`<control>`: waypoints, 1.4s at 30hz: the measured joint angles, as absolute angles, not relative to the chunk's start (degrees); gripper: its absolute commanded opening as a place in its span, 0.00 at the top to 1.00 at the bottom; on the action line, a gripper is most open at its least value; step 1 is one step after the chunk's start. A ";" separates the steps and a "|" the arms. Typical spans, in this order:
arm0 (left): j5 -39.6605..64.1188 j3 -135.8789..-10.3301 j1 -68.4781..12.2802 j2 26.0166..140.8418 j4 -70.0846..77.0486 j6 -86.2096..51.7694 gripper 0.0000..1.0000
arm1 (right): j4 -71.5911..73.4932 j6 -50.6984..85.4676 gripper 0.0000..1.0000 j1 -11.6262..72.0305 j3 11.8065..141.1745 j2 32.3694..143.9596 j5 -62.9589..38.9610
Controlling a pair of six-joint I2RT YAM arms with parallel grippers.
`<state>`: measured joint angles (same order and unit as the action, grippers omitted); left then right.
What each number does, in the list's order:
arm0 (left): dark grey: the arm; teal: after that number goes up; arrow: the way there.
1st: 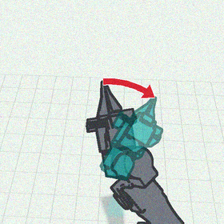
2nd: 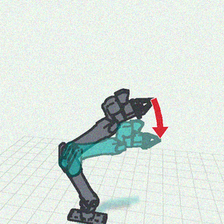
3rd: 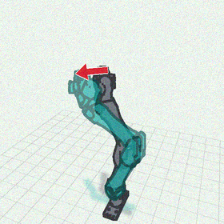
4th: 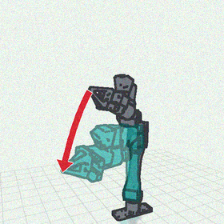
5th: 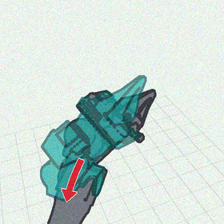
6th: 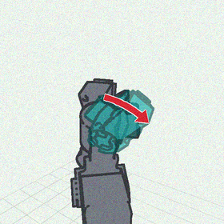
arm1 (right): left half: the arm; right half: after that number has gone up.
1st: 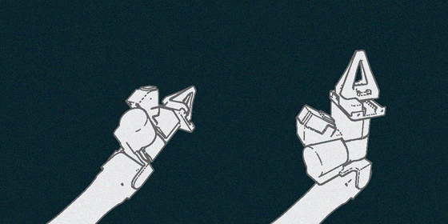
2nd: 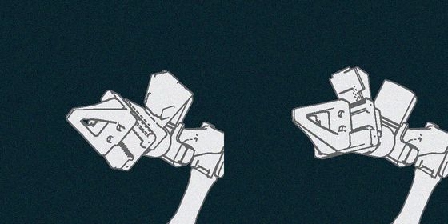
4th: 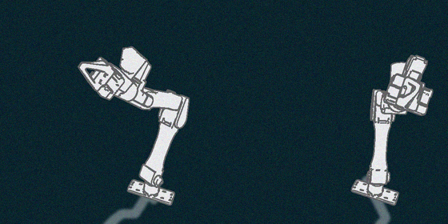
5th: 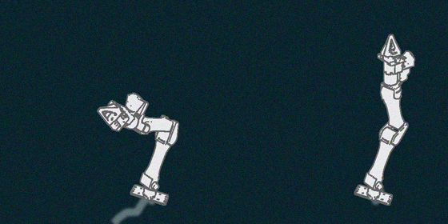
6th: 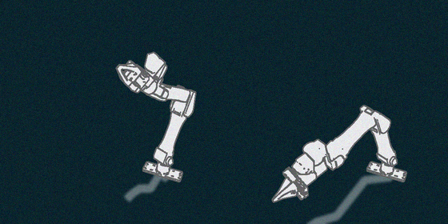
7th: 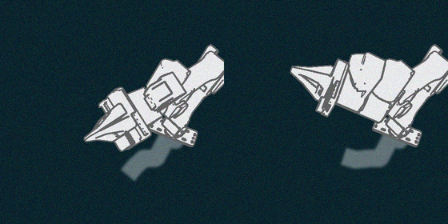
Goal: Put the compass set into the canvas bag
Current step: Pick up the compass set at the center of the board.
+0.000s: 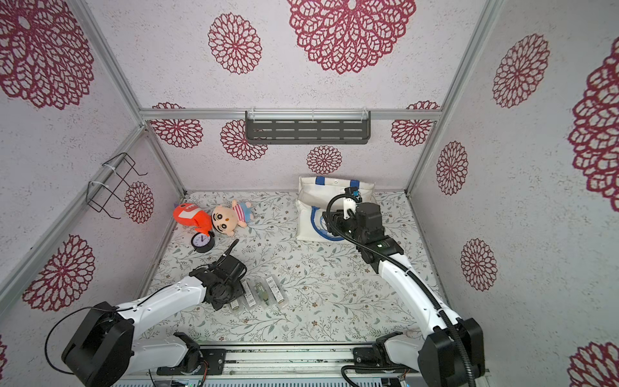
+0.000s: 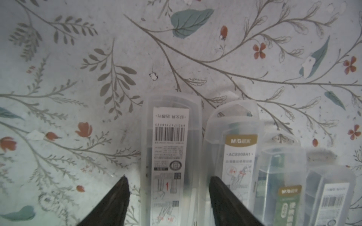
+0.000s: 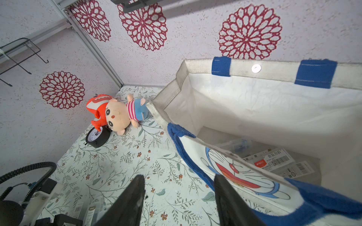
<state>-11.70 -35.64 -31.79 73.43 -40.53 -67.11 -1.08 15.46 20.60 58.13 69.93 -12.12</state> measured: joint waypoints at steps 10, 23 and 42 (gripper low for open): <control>-11.35 -34.70 -31.86 70.87 -41.65 -65.06 0.31 | -1.10 15.49 0.39 20.64 58.13 69.93 -12.23; -10.96 -34.13 -32.27 75.88 -39.57 -64.73 0.41 | -1.08 15.49 0.39 20.64 58.13 69.93 -12.25; -14.15 -37.08 -35.42 70.30 -40.38 -58.15 0.57 | -1.17 15.70 0.37 20.64 58.15 69.93 -12.43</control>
